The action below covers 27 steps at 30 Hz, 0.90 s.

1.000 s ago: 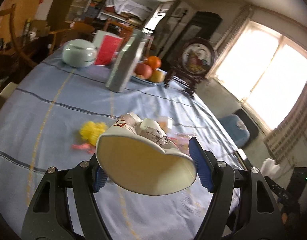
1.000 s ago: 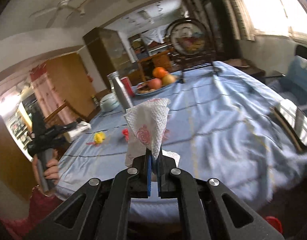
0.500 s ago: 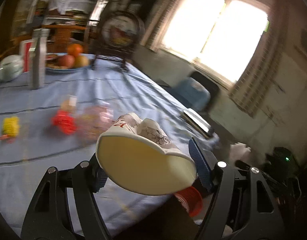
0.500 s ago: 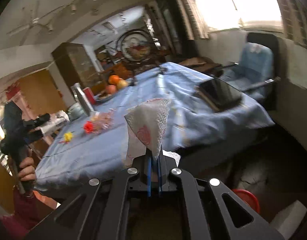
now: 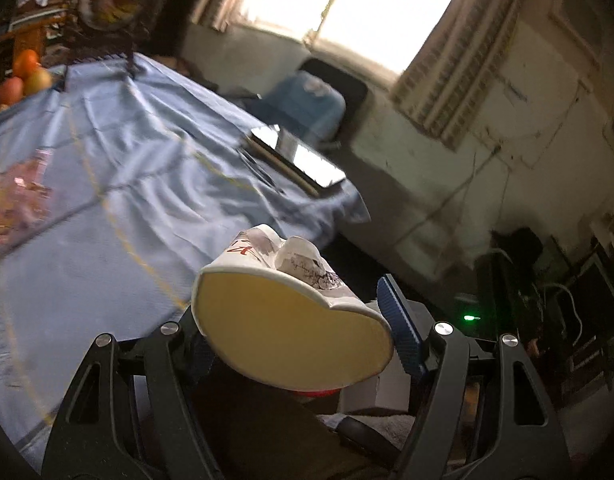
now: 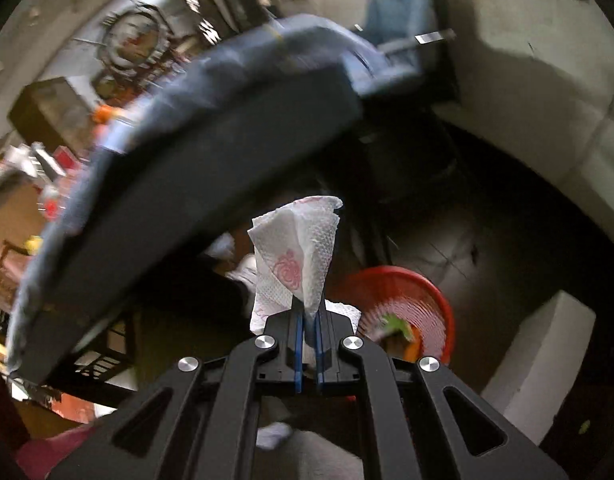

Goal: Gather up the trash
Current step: 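Carry the cup and tissue to the red basket and open both tools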

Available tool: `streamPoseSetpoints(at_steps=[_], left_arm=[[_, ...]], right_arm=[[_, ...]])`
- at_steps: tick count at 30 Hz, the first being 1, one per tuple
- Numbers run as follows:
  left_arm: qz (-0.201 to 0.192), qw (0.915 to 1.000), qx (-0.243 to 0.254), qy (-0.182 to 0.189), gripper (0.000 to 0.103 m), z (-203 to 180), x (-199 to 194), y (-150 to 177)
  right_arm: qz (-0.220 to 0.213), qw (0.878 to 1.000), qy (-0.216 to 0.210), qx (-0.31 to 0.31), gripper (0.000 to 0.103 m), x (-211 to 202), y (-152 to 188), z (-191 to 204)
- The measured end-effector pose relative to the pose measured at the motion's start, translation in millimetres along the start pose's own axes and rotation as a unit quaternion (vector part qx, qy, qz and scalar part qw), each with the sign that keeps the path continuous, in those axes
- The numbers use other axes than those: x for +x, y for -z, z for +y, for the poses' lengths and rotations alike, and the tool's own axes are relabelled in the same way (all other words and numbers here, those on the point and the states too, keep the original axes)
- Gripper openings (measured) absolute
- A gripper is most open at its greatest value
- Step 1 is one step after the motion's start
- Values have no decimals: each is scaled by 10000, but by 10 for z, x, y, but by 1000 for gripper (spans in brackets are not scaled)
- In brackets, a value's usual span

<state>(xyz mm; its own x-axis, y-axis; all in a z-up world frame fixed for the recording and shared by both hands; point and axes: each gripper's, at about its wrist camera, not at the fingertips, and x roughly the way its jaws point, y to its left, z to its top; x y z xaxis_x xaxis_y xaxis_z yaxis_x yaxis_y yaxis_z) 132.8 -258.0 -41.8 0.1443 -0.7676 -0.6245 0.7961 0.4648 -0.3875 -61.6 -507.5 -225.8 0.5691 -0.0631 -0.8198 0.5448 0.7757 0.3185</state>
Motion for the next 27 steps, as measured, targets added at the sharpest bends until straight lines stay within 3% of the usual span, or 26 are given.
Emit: streamPoseSetpoints(at_steps=[3, 5, 7, 9, 19, 27], left_arm=[[263, 9996, 74, 105, 71, -93, 262, 20], [440, 9987, 167, 190, 71, -180, 443, 52], [631, 9974, 286, 202, 71, -272, 629, 91], [811, 9957, 391, 216, 71, -357, 784, 130], [1533, 9840, 794, 432, 71, -763, 1517, 327], [2071, 9704, 1133, 503, 71, -1068, 2082, 511]], right_arm=[[365, 9988, 251, 203, 11, 412, 80, -197], [675, 9956, 437, 475, 50, 709, 162, -377], [726, 9933, 529, 723, 51, 800, 227, -494], [658, 9936, 362, 848, 51, 743, 239, -553], [-427, 9904, 43, 1314, 51, 8, -10, -906], [-791, 9835, -67, 1628, 53, -276, -12, -1150]])
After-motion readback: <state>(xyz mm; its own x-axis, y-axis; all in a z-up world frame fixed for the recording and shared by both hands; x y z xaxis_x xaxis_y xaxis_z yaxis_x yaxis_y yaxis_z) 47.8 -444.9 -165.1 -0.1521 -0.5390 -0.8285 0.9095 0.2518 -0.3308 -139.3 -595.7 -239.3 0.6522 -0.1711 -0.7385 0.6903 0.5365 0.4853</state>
